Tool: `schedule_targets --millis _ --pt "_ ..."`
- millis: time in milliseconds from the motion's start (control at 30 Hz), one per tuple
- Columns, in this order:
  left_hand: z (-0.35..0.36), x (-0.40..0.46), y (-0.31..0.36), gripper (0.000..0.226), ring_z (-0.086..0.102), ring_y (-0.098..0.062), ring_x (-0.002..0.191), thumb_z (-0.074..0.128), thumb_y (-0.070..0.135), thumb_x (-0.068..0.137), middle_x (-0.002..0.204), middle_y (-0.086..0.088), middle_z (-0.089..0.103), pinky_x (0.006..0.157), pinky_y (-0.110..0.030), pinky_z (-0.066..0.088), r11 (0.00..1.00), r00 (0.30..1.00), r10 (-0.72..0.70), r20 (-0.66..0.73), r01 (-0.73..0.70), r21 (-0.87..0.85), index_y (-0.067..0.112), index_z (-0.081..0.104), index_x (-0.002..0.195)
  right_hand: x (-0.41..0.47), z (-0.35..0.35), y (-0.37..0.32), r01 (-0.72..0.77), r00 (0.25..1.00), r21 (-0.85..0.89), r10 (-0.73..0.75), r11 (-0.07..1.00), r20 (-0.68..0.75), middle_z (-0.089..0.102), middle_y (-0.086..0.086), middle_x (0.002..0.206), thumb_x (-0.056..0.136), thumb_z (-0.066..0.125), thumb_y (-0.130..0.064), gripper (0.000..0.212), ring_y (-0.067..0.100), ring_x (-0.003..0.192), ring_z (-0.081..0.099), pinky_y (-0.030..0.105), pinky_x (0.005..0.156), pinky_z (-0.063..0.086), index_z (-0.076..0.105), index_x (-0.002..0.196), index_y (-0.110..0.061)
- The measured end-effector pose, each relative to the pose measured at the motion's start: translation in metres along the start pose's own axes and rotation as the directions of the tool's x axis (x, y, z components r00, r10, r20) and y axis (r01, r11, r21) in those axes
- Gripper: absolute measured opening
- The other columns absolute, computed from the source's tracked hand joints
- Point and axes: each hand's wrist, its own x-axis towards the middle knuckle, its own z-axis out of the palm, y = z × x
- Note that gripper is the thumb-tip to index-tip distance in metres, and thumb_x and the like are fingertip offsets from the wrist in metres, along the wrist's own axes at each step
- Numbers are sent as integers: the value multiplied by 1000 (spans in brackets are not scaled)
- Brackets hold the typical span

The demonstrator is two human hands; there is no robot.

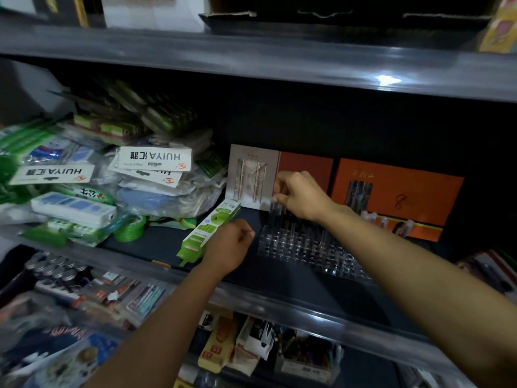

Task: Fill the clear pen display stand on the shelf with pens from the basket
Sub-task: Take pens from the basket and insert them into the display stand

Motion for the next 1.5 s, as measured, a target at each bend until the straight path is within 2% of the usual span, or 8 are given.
schedule_targets --millis 200,367,533,800,1100,1200,1433,1500 --pt "0 0 2 10 59 -21 69 54 21 93 62 10 52 66 -36 51 1000 1000 11 -13 -11 10 19 56 84 1 9 -2 30 998 -8 -30 1000 51 56 -11 65 83 72 -7 11 -1 63 55 24 62 45 65 75 -7" --pt "-2 -1 -1 11 53 -17 65 54 20 93 63 6 52 59 -26 37 1000 1000 7 -21 -7 -4 12 59 87 4 15 -3 49 999 -49 -48 998 26 62 -3 73 83 71 -6 9 8 69 59 29 67 51 68 76 -3" --pt "-5 -1 -3 11 55 -19 65 55 19 92 66 0 56 63 -29 43 1000 1000 -3 -10 3 -31 13 58 84 1 11 -3 69 997 -81 -65 994 48 62 -4 80 87 67 -5 2 -8 66 49 26 70 49 67 85 -3" --pt "-13 -4 11 11 53 -15 66 55 18 92 68 5 56 64 -28 44 999 999 16 -33 -17 -31 15 59 82 -10 4 -11 124 992 -110 -123 986 23 66 5 87 86 68 -12 5 21 79 62 38 71 54 66 90 -9" --pt "-57 -34 11 10 55 -23 68 54 22 92 65 5 53 59 -34 42 992 996 53 -76 -44 118 18 56 83 -37 14 -58 270 963 -147 -267 952 40 53 -1 81 91 58 -18 6 22 79 53 33 66 42 60 92 -12" --pt "-77 -58 -4 11 51 -25 66 52 25 93 61 8 46 57 -34 37 977 996 30 -88 -11 213 16 56 89 -47 33 -84 330 944 -131 -324 935 66 54 2 81 91 53 -17 5 26 80 52 38 66 43 53 88 -13" --pt "-117 -146 -61 17 54 -31 73 48 23 94 71 -4 51 57 -35 34 907 996 -53 -71 78 415 19 43 79 -73 113 -150 426 894 6 -422 904 151 58 7 85 92 46 -14 8 28 78 50 43 67 45 50 86 -14" --pt "-126 -174 -84 12 57 -34 79 48 23 93 80 -10 60 60 -35 40 889 991 -115 -63 132 439 20 46 81 -84 137 -170 443 879 56 -446 895 168 61 8 92 93 46 -16 9 27 84 54 42 70 45 53 89 -13"
